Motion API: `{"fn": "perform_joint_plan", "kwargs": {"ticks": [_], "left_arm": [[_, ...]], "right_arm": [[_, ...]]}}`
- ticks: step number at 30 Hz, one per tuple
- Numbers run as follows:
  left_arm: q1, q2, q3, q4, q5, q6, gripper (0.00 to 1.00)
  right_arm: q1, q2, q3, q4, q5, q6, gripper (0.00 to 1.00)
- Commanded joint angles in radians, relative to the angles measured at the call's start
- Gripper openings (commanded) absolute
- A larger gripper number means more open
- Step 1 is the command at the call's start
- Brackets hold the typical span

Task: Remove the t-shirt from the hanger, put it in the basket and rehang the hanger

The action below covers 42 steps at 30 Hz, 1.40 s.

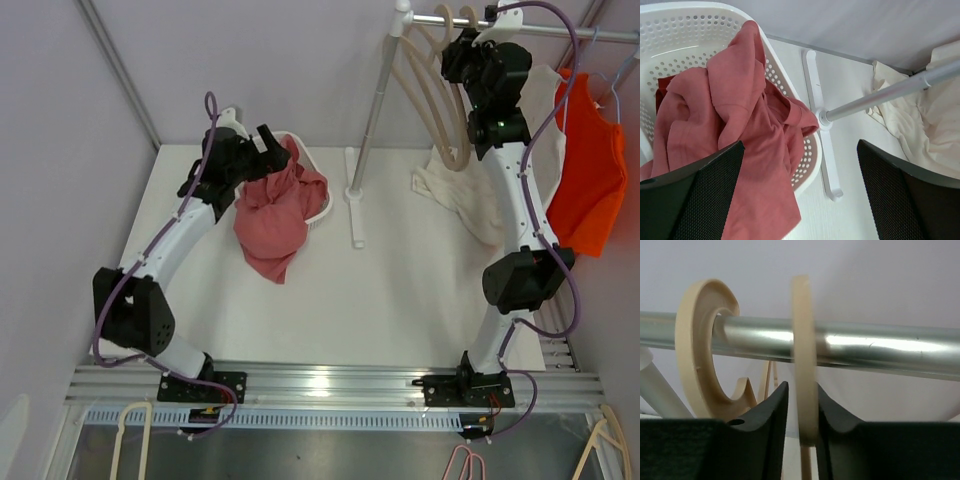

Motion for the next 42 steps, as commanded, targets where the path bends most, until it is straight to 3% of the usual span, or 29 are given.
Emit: {"fn": "perform_joint_plan", "kwargs": {"ticks": [1,2,4,12,15,18,22,28,33,42], "left_arm": [[-0.027,-0.153,-0.037,0.024,-0.067,0.053,0.99],[-0.027,-0.199,-0.063,0.013,-0.084,0.049,1.0],[-0.03,-0.255,-0.151,0.006,-0.13,0.035,0.99],[-0.061,-0.618,-0.465,0.098,-0.264,-0.005,1.0],[-0.064,-0.669,-0.525,0.075,-0.302,-0.017,1.0],[-0.064,-0.66,-0.565,0.02,-0.313,-0.046,0.99],[-0.064,-0.631,-0.648,0.019,-0.266,-0.107,0.99],[-0.064,-0.586,-0.769,0.035,-0.194,-0.158,0.99],[-0.064,-0.589,-0.865,0.022,-0.178,-0.183,0.99],[-0.064,-0.571,-1.011,0.314,-0.193,-0.207,1.0]], "right_arm": [[0.006,0.006,0.051,0.009,0.031,-0.01,0.32],[0.006,0.006,0.051,0.006,0.039,-0.011,0.44],[0.006,0.005,0.052,0.0,0.049,-0.017,0.5],[-0.033,-0.111,0.043,-0.115,0.007,0.0,0.56],[-0.042,-0.211,-0.026,-0.132,0.017,0.006,0.57],[-0.048,-0.297,-0.121,-0.13,0.032,0.001,0.59],[-0.049,-0.447,-0.222,-0.139,0.063,-0.003,0.68],[-0.053,-0.567,-0.29,-0.247,0.14,0.018,0.69],[-0.054,-0.698,-0.4,-0.228,0.126,0.055,0.7],[-0.054,-0.745,-0.414,-0.248,0.088,0.069,0.71]]}}
